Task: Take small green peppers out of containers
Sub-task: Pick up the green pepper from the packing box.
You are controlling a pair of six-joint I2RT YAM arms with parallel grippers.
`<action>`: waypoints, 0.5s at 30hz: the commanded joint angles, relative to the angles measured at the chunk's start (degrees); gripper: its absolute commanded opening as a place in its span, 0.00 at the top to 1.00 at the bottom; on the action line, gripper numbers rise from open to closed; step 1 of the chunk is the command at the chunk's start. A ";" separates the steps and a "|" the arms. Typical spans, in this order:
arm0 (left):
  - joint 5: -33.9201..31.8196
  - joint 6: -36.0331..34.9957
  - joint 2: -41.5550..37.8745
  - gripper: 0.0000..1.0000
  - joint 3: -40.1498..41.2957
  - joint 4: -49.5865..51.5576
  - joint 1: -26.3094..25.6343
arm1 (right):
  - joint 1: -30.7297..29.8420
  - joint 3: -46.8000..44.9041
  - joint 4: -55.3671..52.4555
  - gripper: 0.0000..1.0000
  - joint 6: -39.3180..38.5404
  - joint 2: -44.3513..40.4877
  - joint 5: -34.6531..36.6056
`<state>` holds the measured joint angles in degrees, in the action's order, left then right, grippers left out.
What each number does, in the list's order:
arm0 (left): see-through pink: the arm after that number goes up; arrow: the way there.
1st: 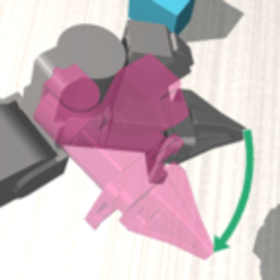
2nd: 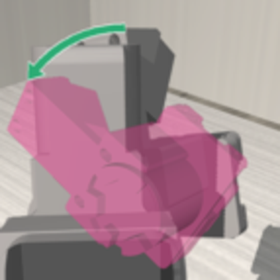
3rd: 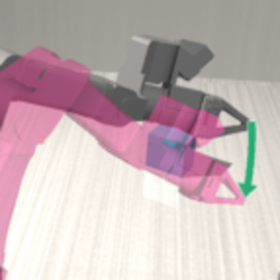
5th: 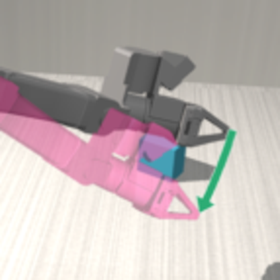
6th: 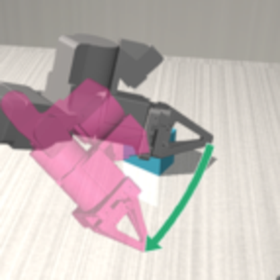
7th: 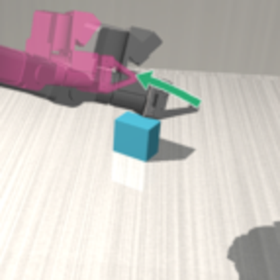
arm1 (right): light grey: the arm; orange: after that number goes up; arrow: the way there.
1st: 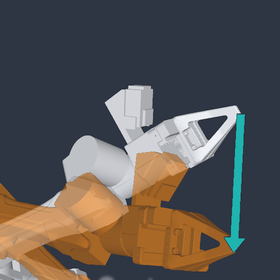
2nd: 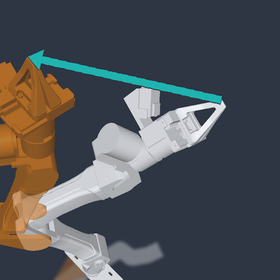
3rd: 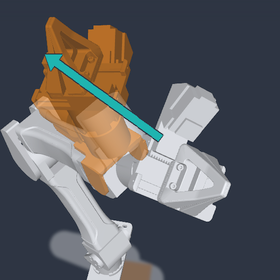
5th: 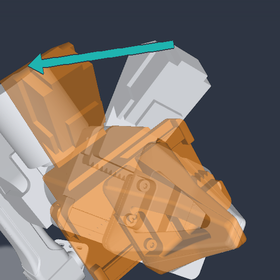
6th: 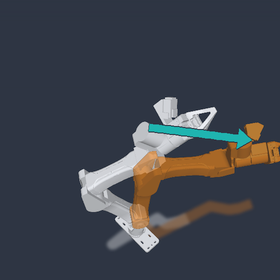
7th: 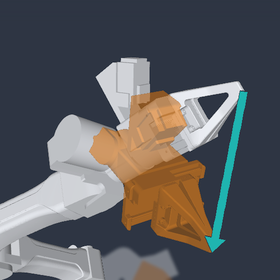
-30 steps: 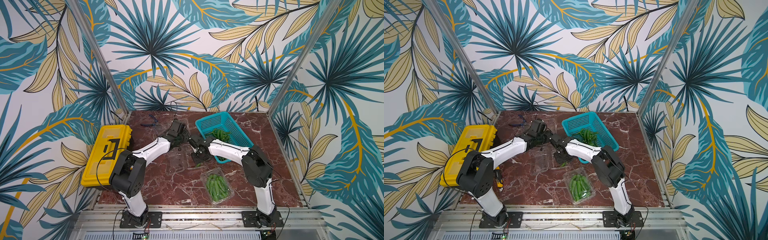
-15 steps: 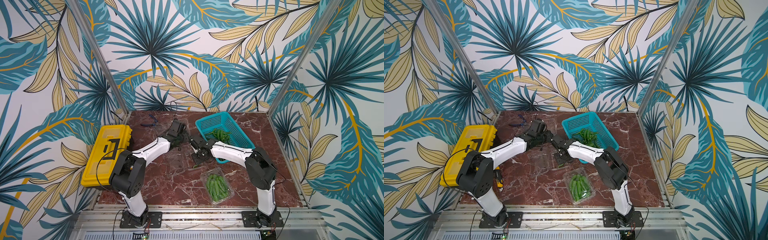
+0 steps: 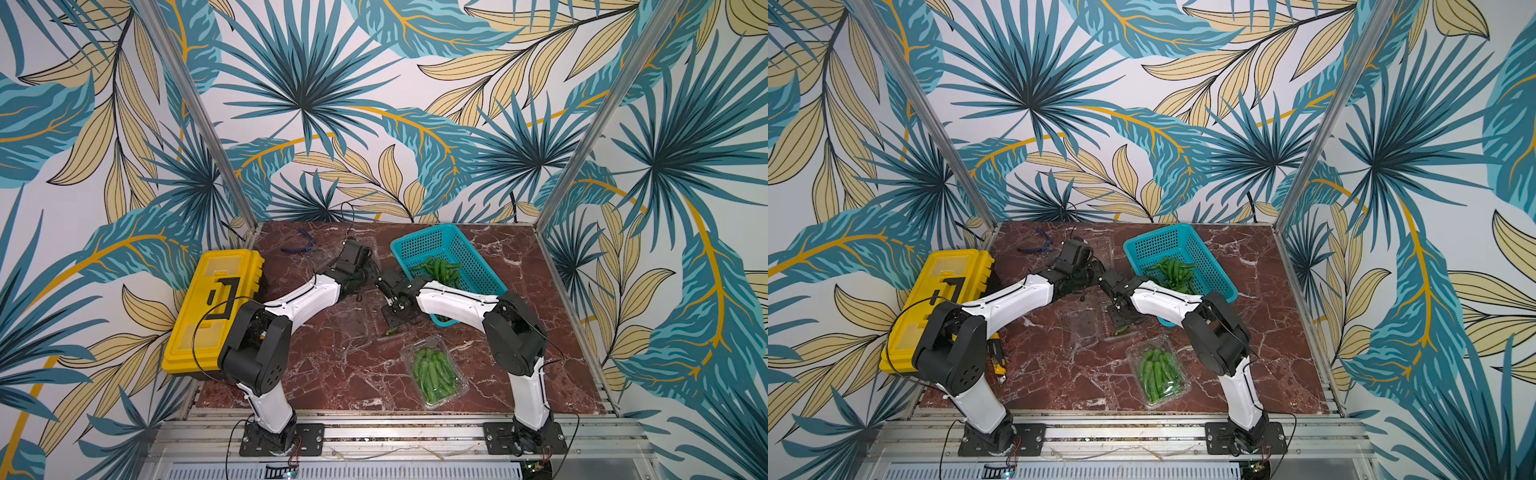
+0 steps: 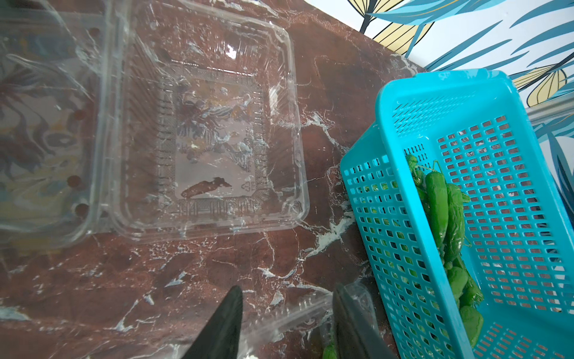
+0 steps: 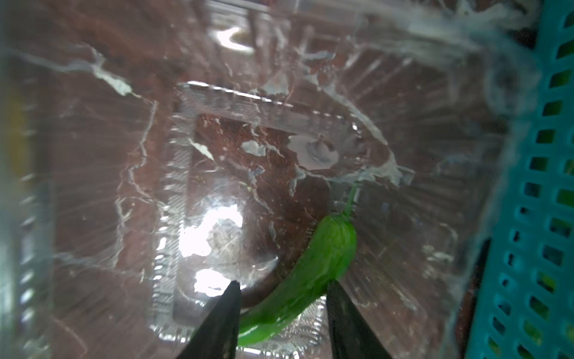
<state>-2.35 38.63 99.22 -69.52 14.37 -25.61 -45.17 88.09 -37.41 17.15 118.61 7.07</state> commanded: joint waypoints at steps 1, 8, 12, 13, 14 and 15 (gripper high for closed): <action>-0.55 -1.10 -2.62 0.52 1.22 -0.49 -0.06 | -0.54 1.22 -1.89 0.56 0.87 2.42 -0.28; -0.60 -1.37 -2.84 0.52 1.47 -0.44 -0.06 | -0.54 1.43 0.07 0.64 0.75 3.21 -2.09; -0.58 -1.28 -2.63 0.52 1.46 -0.40 -0.12 | -0.54 1.20 1.46 0.77 0.67 2.81 -2.55; -0.57 -1.35 -2.55 0.52 1.41 -0.41 -0.07 | -0.54 0.95 2.10 0.83 0.61 2.49 -2.80; -0.55 -1.50 -2.45 0.52 1.38 -0.44 -0.08 | -0.52 0.71 2.97 0.88 0.49 2.14 -3.11; -0.55 -1.50 -2.37 0.51 1.36 -0.31 -0.06 | -0.54 0.27 3.86 0.91 0.44 1.51 -3.24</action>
<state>-2.59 37.93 98.26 -69.47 14.39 -25.61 -45.32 88.92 -36.10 17.65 120.99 4.91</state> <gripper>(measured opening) 0.484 0.113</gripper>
